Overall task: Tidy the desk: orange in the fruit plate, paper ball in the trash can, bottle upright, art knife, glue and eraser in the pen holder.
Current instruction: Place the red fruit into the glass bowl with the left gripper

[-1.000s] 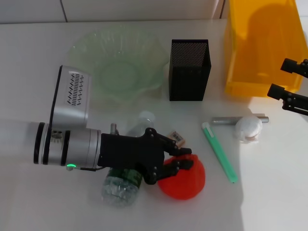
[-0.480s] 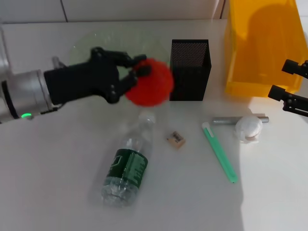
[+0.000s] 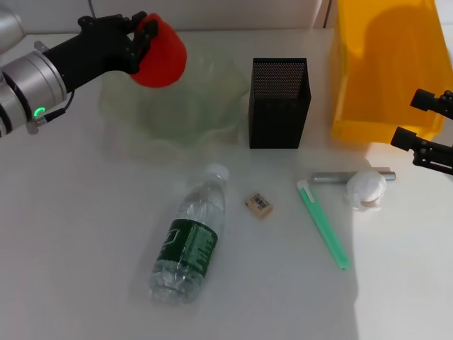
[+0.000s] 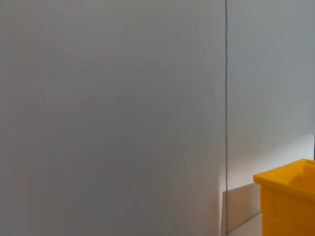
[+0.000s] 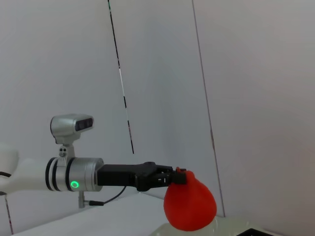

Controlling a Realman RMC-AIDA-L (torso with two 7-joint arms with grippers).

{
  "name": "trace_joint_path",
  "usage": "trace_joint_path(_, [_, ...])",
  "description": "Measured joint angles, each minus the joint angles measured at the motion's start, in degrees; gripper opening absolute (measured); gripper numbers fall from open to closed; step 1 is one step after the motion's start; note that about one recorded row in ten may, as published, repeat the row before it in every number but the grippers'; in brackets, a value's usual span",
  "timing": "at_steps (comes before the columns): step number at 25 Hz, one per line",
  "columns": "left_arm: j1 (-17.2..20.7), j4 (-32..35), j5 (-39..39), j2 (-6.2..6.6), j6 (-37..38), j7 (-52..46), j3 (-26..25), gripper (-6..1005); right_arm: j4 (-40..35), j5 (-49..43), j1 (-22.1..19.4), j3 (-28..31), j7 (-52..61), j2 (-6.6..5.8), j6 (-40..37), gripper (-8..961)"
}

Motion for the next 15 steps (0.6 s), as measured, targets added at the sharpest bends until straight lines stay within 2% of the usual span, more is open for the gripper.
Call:
trace_joint_path(4, [-1.59,-2.18,0.09,-0.29,-1.58,1.32,0.10,245,0.27,-0.02,0.02,-0.06,0.11,0.02,-0.11,814])
trace_joint_path(11, [-2.09,-3.14,0.02,-0.48,-1.41,1.82,0.58,283,0.25,-0.12,0.29,-0.33,1.37,0.02,-0.18,814])
trace_joint_path(14, [-1.81,-3.15,-0.04,-0.40,1.38,1.36,0.65,299,-0.48,-0.16,0.32,-0.35,5.69,-0.17,-0.20,813])
trace_joint_path(15, [-1.81,-3.15,-0.04,-0.40,1.38,1.36,0.65,340,-0.48,-0.16,0.32,-0.35,5.69,-0.17,-0.20,813])
